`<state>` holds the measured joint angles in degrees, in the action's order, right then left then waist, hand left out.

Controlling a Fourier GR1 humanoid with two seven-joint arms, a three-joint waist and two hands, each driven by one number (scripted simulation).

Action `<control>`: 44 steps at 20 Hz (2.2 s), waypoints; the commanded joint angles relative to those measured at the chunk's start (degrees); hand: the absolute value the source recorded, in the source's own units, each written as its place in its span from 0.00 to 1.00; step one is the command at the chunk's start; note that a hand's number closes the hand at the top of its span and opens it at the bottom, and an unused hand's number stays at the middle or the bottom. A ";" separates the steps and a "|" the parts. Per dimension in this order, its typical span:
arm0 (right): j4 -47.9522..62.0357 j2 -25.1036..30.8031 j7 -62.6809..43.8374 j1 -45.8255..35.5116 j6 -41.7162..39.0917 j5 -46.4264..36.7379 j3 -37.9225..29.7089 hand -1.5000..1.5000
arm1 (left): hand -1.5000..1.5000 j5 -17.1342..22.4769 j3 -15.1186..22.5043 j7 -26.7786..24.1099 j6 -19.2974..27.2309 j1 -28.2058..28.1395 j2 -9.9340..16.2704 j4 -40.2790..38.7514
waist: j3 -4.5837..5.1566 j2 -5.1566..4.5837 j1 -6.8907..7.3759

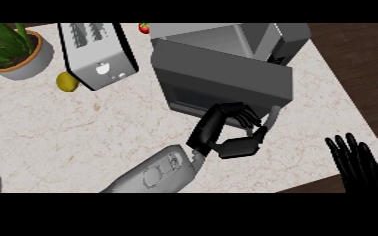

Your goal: Pick up the milk, place it into the microwave and close the microwave

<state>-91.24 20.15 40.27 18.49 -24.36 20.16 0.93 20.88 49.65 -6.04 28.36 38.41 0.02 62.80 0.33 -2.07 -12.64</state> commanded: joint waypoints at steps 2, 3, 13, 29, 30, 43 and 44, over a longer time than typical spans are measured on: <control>-3.47 2.24 -0.60 1.21 -3.83 2.13 0.63 0.00 | 1.00 4.33 -4.00 -3.90 4.94 4.25 -0.02 -4.37 | 0.06 -0.53 -2.21; -4.30 2.25 -1.38 0.70 -4.03 2.82 1.12 0.00 | 1.00 5.62 -4.73 -3.59 4.58 5.87 -0.02 -4.97 | 0.04 -0.71 -2.31; -8.95 4.32 -4.40 1.11 -5.18 6.64 1.88 0.00 | 1.00 13.82 -9.64 -8.70 3.75 12.54 -0.02 -12.20 | -0.10 -2.20 -5.87; -14.82 7.65 -8.33 2.68 -7.09 12.67 1.46 0.00 | 1.00 20.00 -11.19 -15.13 3.99 15.68 -0.01 -17.47 | -0.19 -2.84 -8.48; -15.18 7.68 -8.33 2.12 -7.20 12.77 1.55 0.00 | 1.00 20.06 -10.77 -15.77 4.05 15.64 -0.01 -17.32 | -0.21 -3.02 -8.68; -18.95 9.58 -9.88 3.45 -8.24 17.37 0.23 0.00 | 1.00 22.63 -10.59 -19.23 4.84 15.94 -0.02 -19.26 | -0.25 -3.31 -9.66; -18.67 9.54 -9.61 3.94 -8.53 17.41 0.16 0.00 | 1.00 22.93 -10.84 -19.34 5.35 16.60 -0.02 -19.15 | -0.37 -3.00 -9.89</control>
<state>-109.60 29.36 30.10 21.75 -31.25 36.18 1.12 42.62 40.82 -26.07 35.12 50.24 0.09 47.96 0.00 -4.30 -21.73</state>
